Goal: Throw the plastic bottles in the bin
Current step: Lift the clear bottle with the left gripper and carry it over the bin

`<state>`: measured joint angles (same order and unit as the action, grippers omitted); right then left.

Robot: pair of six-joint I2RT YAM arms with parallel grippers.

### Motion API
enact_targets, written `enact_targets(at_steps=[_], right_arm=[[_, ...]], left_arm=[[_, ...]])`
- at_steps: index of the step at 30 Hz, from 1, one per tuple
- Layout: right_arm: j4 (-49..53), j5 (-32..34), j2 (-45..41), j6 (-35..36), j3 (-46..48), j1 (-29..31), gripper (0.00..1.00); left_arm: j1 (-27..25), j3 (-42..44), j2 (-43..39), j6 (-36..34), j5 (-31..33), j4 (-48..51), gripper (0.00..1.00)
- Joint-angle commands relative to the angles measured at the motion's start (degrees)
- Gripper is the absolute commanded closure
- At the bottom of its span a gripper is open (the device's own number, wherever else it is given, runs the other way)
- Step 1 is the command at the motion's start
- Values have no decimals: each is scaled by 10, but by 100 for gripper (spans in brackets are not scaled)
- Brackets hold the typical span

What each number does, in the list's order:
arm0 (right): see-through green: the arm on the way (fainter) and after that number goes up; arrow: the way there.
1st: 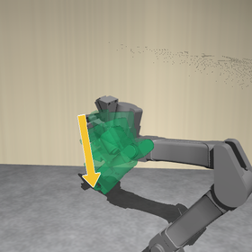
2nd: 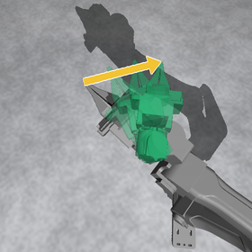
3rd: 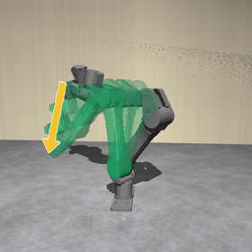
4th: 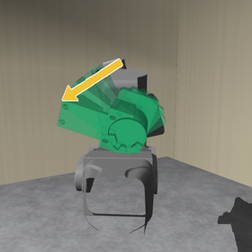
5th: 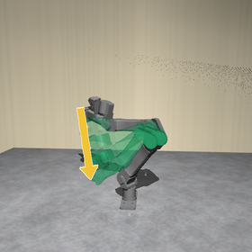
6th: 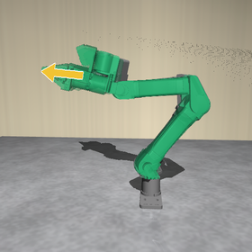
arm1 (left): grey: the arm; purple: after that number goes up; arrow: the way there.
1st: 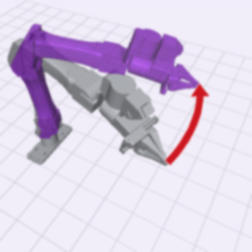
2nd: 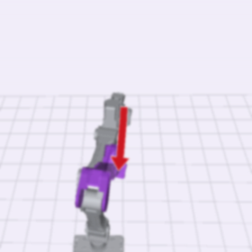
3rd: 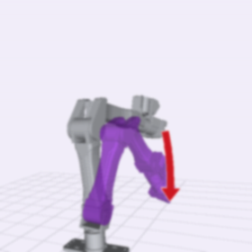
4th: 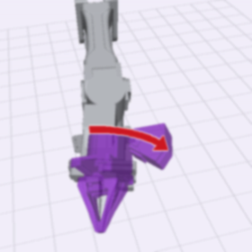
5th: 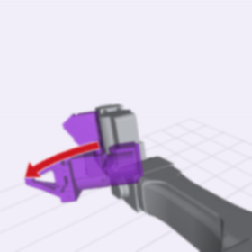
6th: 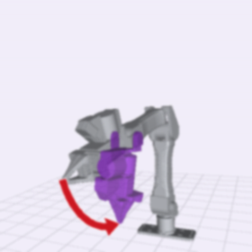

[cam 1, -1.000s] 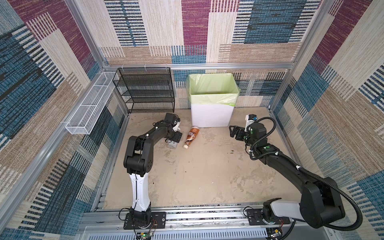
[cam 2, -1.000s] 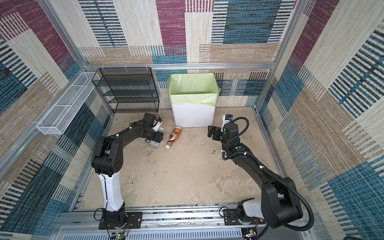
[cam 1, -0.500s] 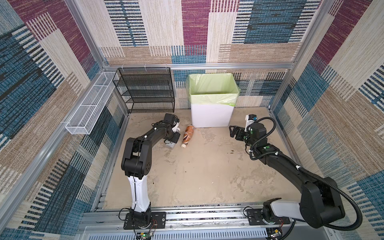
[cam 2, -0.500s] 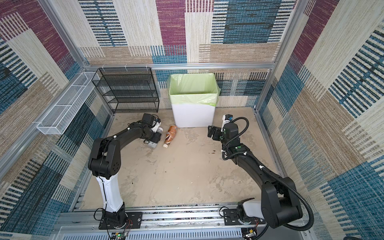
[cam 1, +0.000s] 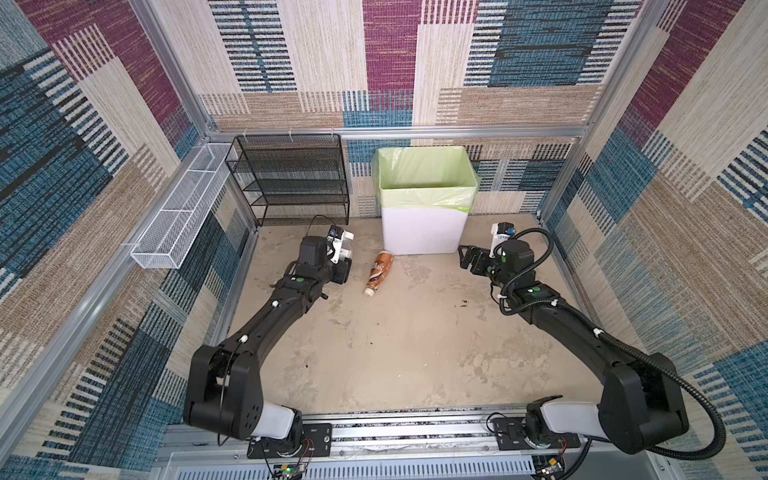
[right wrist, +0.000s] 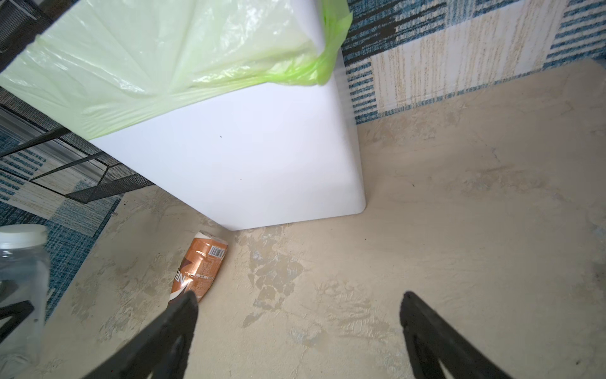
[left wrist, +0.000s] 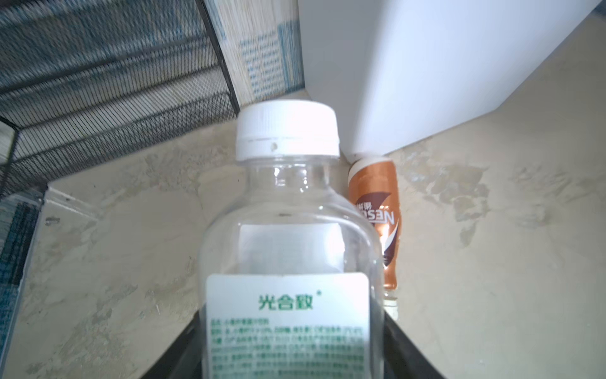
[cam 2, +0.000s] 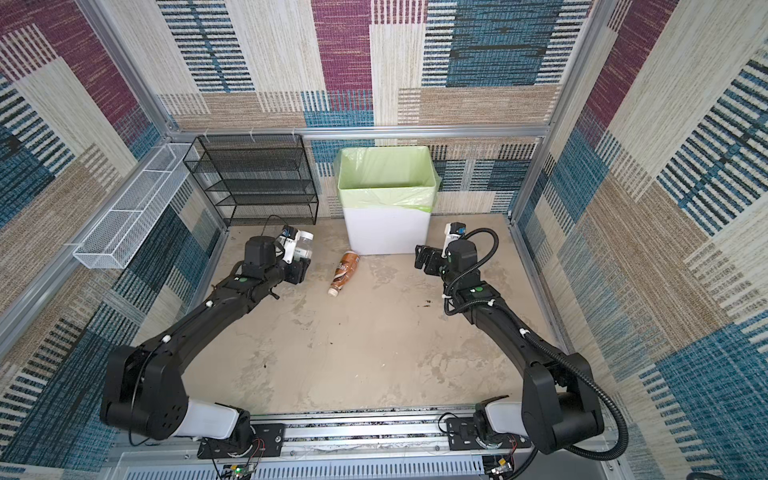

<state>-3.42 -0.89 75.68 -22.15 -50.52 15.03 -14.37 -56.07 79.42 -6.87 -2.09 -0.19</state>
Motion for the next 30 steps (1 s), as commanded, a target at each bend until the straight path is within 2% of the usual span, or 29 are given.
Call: enact_targets(at_steps=[1, 5, 9, 16, 24, 27, 30], right_arm=[[2, 6, -2, 5, -8, 1, 3], [0, 9, 0, 6, -12, 1, 3], [-3, 13, 0, 6, -11, 0, 4], [-5, 25, -10, 7, -2, 1, 4], [-12, 32, -20, 8, 5, 0, 4], [-17, 35, -22, 10, 8, 1, 4], [-21, 34, -25, 7, 10, 1, 4]], left_arm=[[0, 45, -59, 23, -42, -164, 39], [0, 89, -123, 29, -75, -272, 39], [-1, 89, -160, 17, -101, -317, 39], [-1, 114, -215, 16, -156, -494, 39], [-4, 106, -197, 46, -213, -693, 39], [-6, 78, -173, 54, -236, -733, 39], [-7, 13, -129, 76, -242, -742, 39]])
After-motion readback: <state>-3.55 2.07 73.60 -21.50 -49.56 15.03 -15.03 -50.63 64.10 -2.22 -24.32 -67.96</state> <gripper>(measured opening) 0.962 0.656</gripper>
